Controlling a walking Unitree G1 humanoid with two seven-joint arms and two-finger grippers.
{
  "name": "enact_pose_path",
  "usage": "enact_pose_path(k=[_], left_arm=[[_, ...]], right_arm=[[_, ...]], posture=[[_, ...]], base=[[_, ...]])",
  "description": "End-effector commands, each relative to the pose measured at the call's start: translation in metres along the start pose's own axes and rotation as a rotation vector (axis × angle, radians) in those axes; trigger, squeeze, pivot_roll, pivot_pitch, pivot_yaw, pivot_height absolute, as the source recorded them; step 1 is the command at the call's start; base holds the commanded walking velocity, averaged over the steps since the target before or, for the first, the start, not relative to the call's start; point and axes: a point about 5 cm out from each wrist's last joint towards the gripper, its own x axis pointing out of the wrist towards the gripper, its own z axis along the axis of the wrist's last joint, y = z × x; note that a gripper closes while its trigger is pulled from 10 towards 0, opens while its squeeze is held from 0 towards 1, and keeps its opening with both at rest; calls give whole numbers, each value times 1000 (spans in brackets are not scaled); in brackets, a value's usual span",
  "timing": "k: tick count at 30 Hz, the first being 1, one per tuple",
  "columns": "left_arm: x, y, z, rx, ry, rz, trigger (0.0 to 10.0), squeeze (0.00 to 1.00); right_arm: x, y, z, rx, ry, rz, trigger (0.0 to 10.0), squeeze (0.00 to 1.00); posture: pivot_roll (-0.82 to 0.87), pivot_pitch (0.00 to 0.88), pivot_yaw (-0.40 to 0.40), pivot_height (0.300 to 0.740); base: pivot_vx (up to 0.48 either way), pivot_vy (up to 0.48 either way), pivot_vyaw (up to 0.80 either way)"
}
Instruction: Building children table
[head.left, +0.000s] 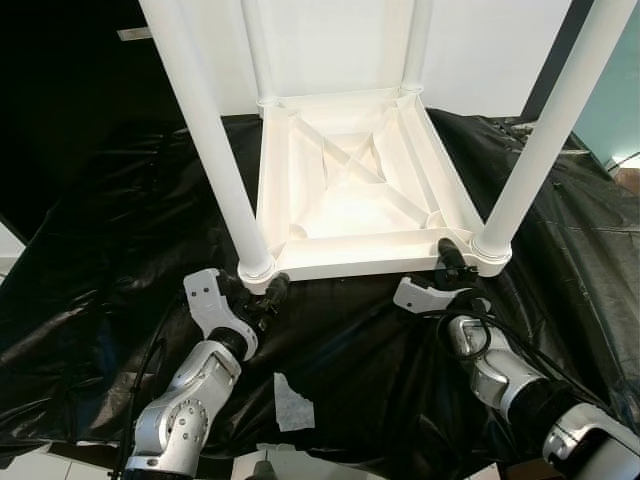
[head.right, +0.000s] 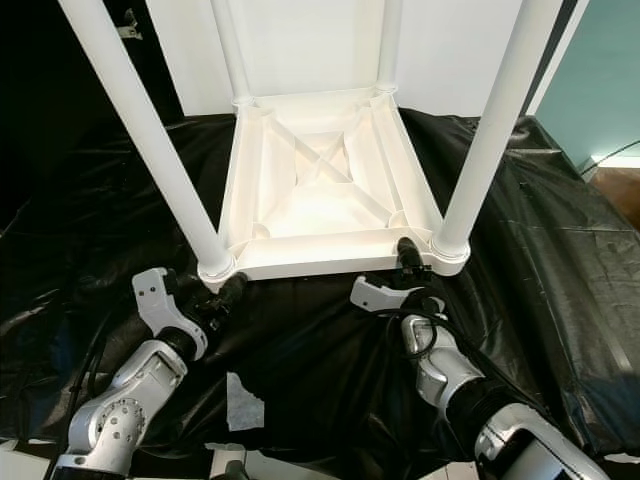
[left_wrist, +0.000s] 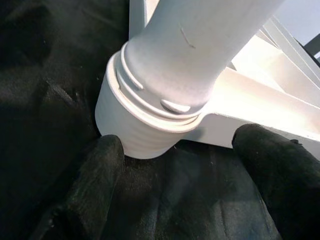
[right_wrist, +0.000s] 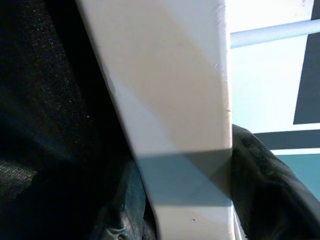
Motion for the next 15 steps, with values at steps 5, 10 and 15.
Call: enact_pose_path(k=[5,10,15], left_arm=[[-3,-28,-7,-13,34,-496,10000,0],[-2,-27,-8,-15,36,-495,10000,0],[-2,-28,-8,-17,39,-496,10000,0]], right_arm=[[4,-6,-5,12,38,-33,10000,0],[7,-11,-3,77,40,-23,10000,0],[10,-20,2,135,26,-34,10000,0]], posture=[[-3,23,-3,740],[-2,21,-3,740],[-2,22,-3,740]], base=[[0,0,0],[0,0,0],[0,0,0]])
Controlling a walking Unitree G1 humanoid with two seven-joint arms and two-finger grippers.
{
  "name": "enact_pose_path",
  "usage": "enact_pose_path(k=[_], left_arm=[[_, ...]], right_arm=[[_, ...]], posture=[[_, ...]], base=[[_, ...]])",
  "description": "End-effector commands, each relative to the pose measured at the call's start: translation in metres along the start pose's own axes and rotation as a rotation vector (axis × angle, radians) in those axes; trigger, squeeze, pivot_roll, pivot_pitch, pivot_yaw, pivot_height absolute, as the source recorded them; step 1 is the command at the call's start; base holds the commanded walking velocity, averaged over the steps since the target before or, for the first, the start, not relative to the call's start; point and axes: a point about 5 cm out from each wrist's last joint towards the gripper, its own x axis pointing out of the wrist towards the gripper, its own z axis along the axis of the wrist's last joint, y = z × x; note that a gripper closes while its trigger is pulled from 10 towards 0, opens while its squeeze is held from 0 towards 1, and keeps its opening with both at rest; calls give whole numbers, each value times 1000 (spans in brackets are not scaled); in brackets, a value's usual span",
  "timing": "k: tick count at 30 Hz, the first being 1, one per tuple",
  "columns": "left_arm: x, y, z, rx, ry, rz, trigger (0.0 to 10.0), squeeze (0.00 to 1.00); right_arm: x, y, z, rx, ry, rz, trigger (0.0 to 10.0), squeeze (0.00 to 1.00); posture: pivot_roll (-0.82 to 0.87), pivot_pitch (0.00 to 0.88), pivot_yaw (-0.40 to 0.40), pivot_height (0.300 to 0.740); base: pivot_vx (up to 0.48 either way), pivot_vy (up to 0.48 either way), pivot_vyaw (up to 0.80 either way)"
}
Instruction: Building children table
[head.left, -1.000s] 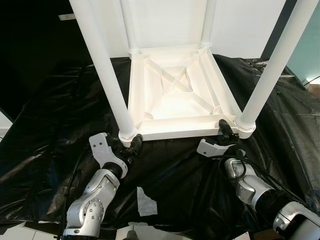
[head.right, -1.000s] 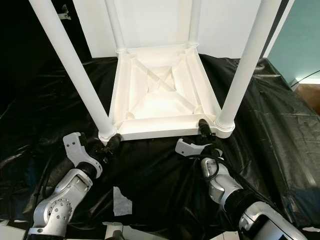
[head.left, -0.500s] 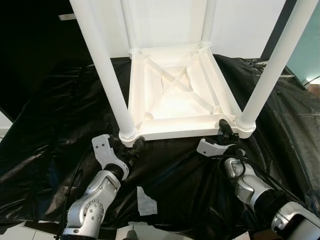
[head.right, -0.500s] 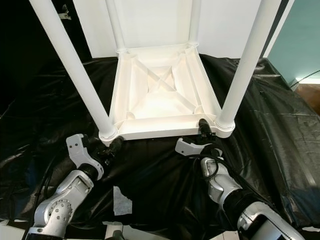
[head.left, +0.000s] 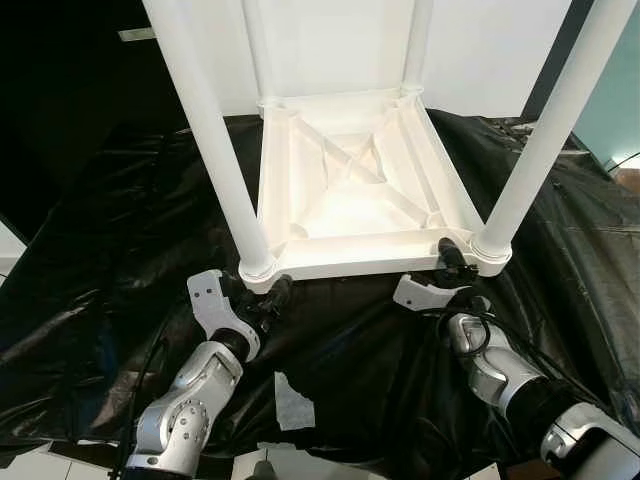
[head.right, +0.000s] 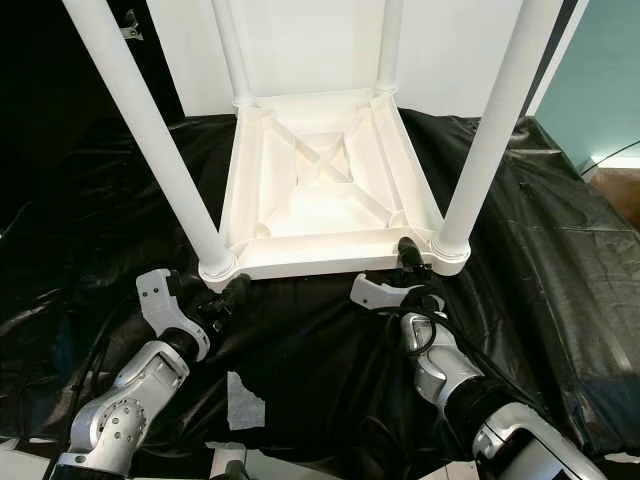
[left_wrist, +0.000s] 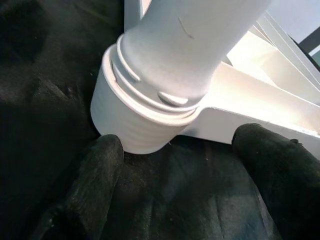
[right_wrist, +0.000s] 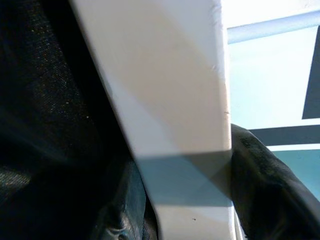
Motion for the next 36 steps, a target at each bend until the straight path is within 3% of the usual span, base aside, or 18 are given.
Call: enact_pose_path(k=[1,3,7,11,20,26,36], left_arm=[[-3,-27,-6,-15,28,-479,10000,0],[-3,-27,-6,-17,29,-480,10000,0],[-3,-27,-7,-23,30,-479,10000,0],[-4,-28,-7,-29,29,-478,10000,0],[-5,-28,-8,-34,26,-477,10000,0],[-5,-28,-8,-38,25,-472,10000,0],[-5,-29,-9,-35,29,-475,10000,0]], right_arm=[[7,-19,3,109,13,-68,10000,0],[9,-22,6,145,7,-71,10000,0],[15,-32,12,350,28,-78,10000,0],[25,-43,14,460,42,-91,10000,0],[36,-58,29,576,-13,-91,10000,0],[38,-68,41,707,-102,-72,10000,0],[37,-73,47,731,-149,-74,10000,0]], posture=[[-1,23,-3,740],[-1,24,-4,740],[0,26,-6,740],[5,28,-8,740],[13,31,-9,740],[10,32,-9,740],[4,32,-4,740]], base=[[0,0,0],[0,0,0],[0,0,0],[0,0,0],[0,0,0],[0,0,0],[0,0,0]])
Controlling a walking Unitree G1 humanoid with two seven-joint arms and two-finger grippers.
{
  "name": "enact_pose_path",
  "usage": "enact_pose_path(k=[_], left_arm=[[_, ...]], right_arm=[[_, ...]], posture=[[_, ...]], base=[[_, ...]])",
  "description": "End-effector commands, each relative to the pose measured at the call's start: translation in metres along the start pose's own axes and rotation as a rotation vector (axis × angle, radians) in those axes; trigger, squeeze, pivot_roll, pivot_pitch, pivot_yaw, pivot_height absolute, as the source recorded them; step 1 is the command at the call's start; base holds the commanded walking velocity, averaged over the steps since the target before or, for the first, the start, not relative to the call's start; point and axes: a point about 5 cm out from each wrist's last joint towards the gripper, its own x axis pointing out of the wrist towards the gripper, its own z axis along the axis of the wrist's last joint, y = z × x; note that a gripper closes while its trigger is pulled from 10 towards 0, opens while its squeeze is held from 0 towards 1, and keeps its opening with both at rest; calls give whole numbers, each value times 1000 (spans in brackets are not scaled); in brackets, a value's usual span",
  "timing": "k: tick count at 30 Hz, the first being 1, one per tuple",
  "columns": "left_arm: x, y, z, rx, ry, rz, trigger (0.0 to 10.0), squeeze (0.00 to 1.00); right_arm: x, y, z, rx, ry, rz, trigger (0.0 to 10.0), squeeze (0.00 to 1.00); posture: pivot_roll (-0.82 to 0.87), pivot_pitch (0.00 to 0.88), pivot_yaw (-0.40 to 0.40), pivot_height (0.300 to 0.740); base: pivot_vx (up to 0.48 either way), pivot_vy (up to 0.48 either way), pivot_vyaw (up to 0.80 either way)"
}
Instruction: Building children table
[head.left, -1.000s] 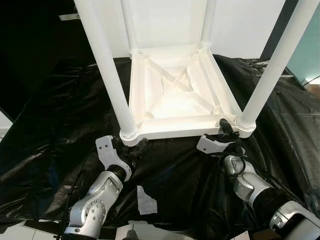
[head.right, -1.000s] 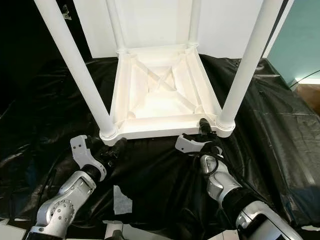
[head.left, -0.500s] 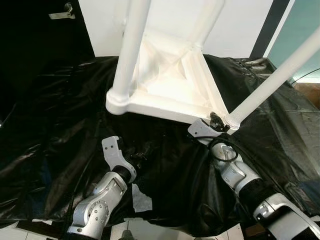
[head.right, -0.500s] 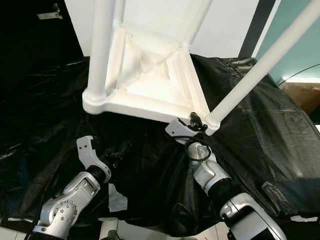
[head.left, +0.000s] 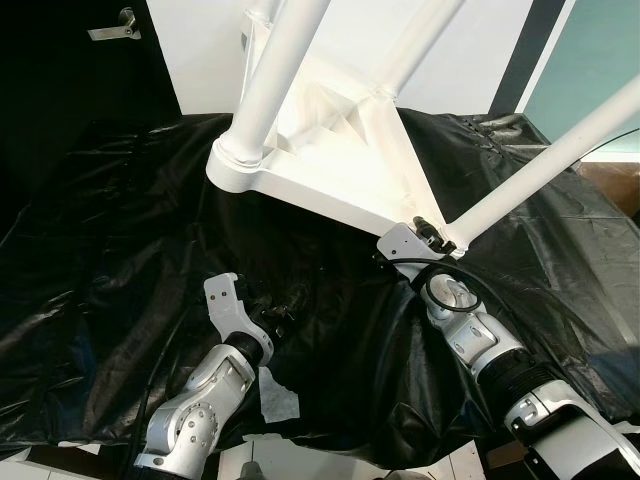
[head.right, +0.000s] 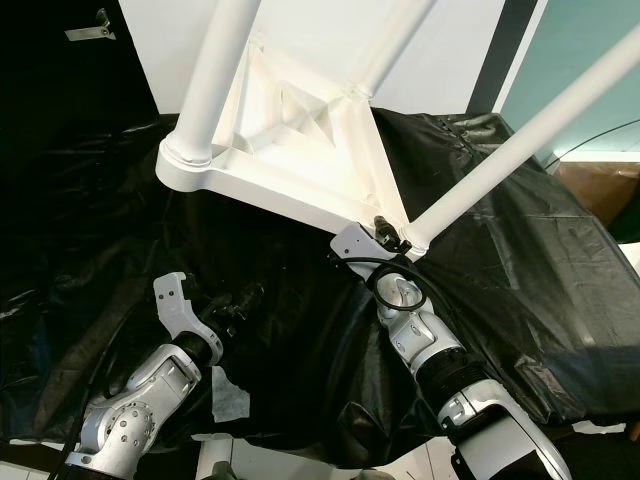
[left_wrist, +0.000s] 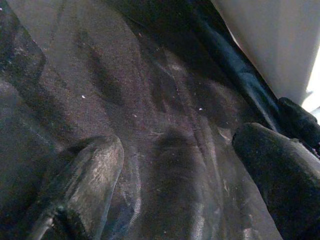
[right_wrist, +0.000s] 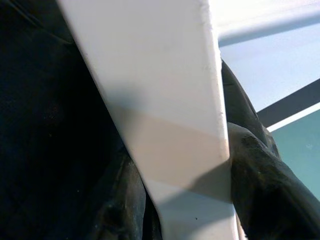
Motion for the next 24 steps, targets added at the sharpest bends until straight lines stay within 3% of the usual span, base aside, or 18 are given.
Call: enact_pose_path(k=[1,10,14,19,24], left_arm=[[-5,-19,-1,12,8,-416,10000,0],[-2,-17,0,25,-5,-393,10000,0],[0,-16,3,27,-25,-371,10000,0],[3,-16,4,27,-37,-359,10000,0],[4,-16,4,27,-39,-356,10000,0]], right_arm=[[8,-26,27,135,-110,-105,10000,0],[4,-21,23,171,-98,-109,10000,0],[2,-21,24,219,-109,-128,10000,0],[2,-28,28,345,-136,-173,10000,0],[2,-33,28,383,-143,-187,10000,0]], posture=[[3,31,-3,740],[3,33,1,740],[4,33,1,740],[4,31,1,740],[4,30,2,740]], base=[[0,0,0],[0,0,0],[0,0,0],[0,0,0],[0,0,0]])
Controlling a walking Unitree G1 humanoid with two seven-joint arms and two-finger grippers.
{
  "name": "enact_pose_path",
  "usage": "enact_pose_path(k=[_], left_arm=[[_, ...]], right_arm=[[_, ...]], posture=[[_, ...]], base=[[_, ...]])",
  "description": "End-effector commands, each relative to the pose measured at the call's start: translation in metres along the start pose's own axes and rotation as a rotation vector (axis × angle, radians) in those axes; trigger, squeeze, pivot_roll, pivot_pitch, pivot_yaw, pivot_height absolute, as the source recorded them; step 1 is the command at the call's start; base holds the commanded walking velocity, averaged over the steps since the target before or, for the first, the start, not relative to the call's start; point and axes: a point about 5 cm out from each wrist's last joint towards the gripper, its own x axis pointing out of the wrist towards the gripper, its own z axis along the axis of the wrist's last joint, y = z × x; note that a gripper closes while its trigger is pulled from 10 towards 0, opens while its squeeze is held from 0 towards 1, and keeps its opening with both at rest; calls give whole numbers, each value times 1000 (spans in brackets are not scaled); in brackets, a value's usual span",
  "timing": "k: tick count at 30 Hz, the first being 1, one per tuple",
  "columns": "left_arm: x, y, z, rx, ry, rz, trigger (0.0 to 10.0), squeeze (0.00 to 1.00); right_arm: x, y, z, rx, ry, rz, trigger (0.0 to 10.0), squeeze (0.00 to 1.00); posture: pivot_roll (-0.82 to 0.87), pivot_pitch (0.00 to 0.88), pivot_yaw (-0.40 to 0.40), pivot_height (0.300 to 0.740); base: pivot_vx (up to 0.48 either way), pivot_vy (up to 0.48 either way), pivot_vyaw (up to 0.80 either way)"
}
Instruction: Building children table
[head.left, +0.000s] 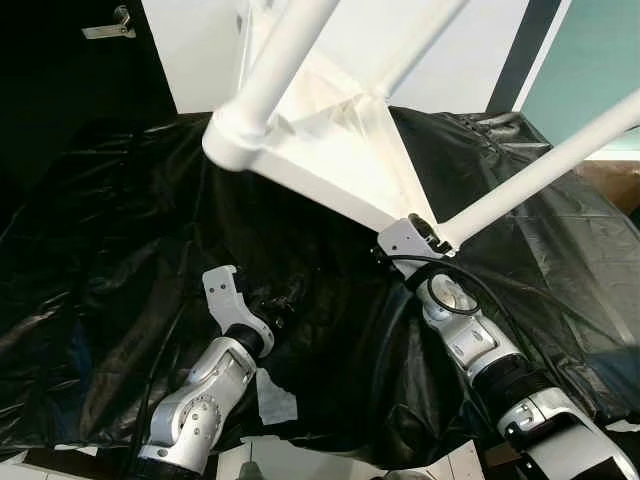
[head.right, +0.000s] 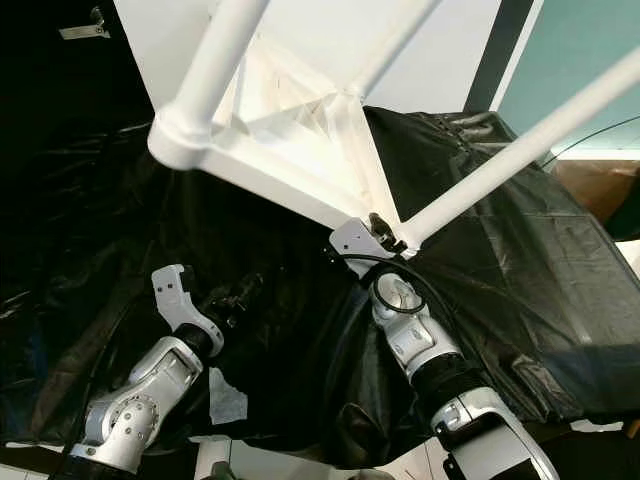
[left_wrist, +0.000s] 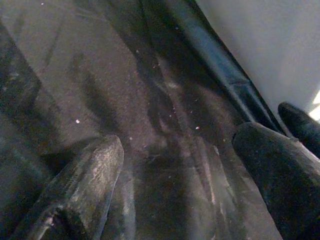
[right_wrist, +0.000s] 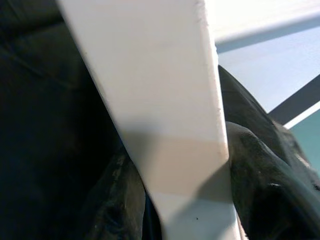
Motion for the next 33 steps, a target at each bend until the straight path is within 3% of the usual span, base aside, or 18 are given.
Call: enact_pose_path(k=[1,11,16,26,30,33], left_arm=[[-2,-16,-1,16,6,-355,10000,0],[0,-16,-1,18,2,-351,10000,0],[1,-16,0,23,-2,-350,10000,0],[2,-15,1,31,0,-352,10000,0],[3,-16,1,33,-1,-353,10000,0],[3,-16,1,36,-4,-351,10000,0]], right_arm=[[7,-27,23,183,-93,-146,10000,0],[4,-31,25,268,-107,-170,10000,0],[-1,-31,23,450,-115,-183,10000,0],[-5,-24,19,476,-102,-167,10000,0],[-7,-21,11,615,-65,-160,10000,0],[-16,-7,-7,782,-2,-140,10000,0]], posture=[[4,30,2,740],[1,24,2,740],[1,21,6,740],[-1,19,12,740],[0,18,12,740],[5,15,12,740]], base=[[0,0,0],[0,0,0],[0,0,0],[0,0,0],[0,0,0],[0,0,0]])
